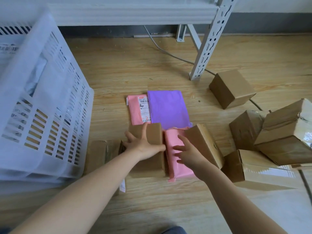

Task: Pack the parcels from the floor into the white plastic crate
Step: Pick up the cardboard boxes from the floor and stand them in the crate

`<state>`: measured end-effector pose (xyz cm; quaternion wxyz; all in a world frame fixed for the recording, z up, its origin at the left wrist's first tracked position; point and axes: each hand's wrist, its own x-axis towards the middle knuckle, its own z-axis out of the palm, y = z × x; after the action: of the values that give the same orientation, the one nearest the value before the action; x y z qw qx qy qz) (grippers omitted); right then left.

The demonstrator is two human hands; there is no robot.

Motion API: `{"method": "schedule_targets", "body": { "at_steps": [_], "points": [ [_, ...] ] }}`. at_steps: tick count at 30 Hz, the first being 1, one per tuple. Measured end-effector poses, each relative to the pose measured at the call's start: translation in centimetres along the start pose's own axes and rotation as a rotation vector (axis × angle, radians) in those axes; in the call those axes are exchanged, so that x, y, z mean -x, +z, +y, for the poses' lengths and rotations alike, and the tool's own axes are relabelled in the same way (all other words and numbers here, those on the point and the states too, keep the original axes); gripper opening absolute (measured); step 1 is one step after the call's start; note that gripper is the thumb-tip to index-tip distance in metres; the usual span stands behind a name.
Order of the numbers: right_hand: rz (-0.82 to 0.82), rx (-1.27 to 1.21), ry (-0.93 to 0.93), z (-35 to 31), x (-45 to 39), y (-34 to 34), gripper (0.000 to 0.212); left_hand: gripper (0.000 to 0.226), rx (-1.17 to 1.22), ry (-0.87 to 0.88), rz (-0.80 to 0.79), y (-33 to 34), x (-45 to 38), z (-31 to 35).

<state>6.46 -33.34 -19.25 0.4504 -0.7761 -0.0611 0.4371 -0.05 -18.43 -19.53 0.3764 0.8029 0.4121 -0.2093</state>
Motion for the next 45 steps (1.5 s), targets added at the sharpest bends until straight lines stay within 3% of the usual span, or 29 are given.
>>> {"method": "schedule_targets", "body": {
  "at_steps": [4,8,12,16,19,23,26,29,32,36,40,45],
  "points": [
    [0.061,-0.153,-0.019,-2.6,0.5,-1.0,0.052,0.104,0.167,0.130,0.011,-4.9,1.5,2.3],
    [-0.004,-0.385,-0.079,-6.2,1.2,-1.3,0.049,0.100,0.332,0.295,-0.058,-10.4,3.8,4.4],
    [-0.199,-0.538,-0.132,-10.3,3.2,-1.1,0.047,0.096,0.523,0.469,-0.168,-15.4,6.6,5.1],
    [-0.365,-0.625,-0.339,-14.0,4.9,-0.1,0.040,0.061,0.711,0.591,-0.190,-18.8,8.8,4.3],
    [-0.295,-0.672,-0.375,-17.9,5.6,1.7,0.076,0.066,0.795,0.676,-0.073,-20.9,9.9,3.8],
    [-0.081,-0.536,-0.447,-21.5,6.6,3.8,0.108,0.054,0.420,0.888,0.302,-24.2,11.4,2.0],
    [-0.062,-0.523,-0.533,-23.9,7.7,6.1,0.100,0.071,0.414,0.863,0.328,-27.0,12.2,0.4],
    [-0.028,-0.456,-0.625,-26.4,8.7,9.2,0.078,0.095,0.385,0.837,0.356,-29.8,12.2,-1.3],
    [-0.018,-0.378,-0.673,-29.0,9.4,12.5,0.062,0.100,0.379,0.806,0.366,-32.8,12.2,-3.9],
    [-0.105,-0.313,-0.674,-31.5,9.5,17.6,0.053,0.087,0.541,0.810,0.192,-38.0,12.6,-9.1],
    [-0.207,-0.212,-0.650,-32.5,8.6,23.0,0.057,0.064,0.524,0.813,0.096,-41.1,11.5,-15.6],
    [-0.246,-0.075,-0.502,-32.7,8.5,28.4,0.051,0.044,0.477,0.624,-0.044,-43.1,11.0,-22.2]
  ]
}}
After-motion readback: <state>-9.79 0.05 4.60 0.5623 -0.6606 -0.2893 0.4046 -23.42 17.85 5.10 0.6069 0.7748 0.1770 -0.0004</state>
